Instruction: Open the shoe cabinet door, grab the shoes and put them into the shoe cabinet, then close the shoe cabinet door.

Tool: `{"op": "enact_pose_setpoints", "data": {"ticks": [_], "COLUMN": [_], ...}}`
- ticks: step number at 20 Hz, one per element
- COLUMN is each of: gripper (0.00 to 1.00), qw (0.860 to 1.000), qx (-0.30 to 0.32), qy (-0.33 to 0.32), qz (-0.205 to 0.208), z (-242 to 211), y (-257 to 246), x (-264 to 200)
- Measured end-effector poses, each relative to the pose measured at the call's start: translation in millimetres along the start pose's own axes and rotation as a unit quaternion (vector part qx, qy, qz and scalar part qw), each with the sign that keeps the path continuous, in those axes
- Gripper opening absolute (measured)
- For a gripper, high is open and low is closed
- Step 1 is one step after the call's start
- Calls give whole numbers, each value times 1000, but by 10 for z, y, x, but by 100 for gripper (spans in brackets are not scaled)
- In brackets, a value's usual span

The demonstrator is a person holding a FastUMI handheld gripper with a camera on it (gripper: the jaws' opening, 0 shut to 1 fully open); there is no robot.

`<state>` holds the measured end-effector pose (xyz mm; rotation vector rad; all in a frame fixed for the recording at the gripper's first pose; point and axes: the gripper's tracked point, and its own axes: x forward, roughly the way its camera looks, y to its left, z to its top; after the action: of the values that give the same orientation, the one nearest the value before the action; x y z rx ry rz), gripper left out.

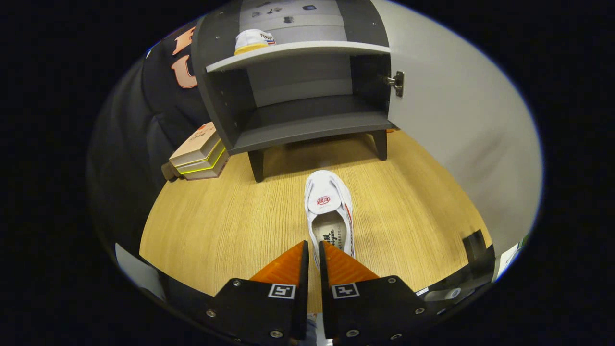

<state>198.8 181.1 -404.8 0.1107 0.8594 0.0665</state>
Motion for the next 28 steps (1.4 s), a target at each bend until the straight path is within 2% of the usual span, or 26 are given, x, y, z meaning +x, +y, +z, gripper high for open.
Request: {"op": "enact_pose_setpoints", "data": {"ticks": [11,16,18,21,28], "gripper": [15,17,13,3,0], "qw": [999,999,1000,1000,999], "qx": [5,13,6,-4,-17], "qy": [44,29,20,2,-35], "qz": [17,17,15,17,22], "z": [-90,23,55,111,381], "y": [32,54,64,66,-5], "x": [734,1038,1111,1087,735]}}
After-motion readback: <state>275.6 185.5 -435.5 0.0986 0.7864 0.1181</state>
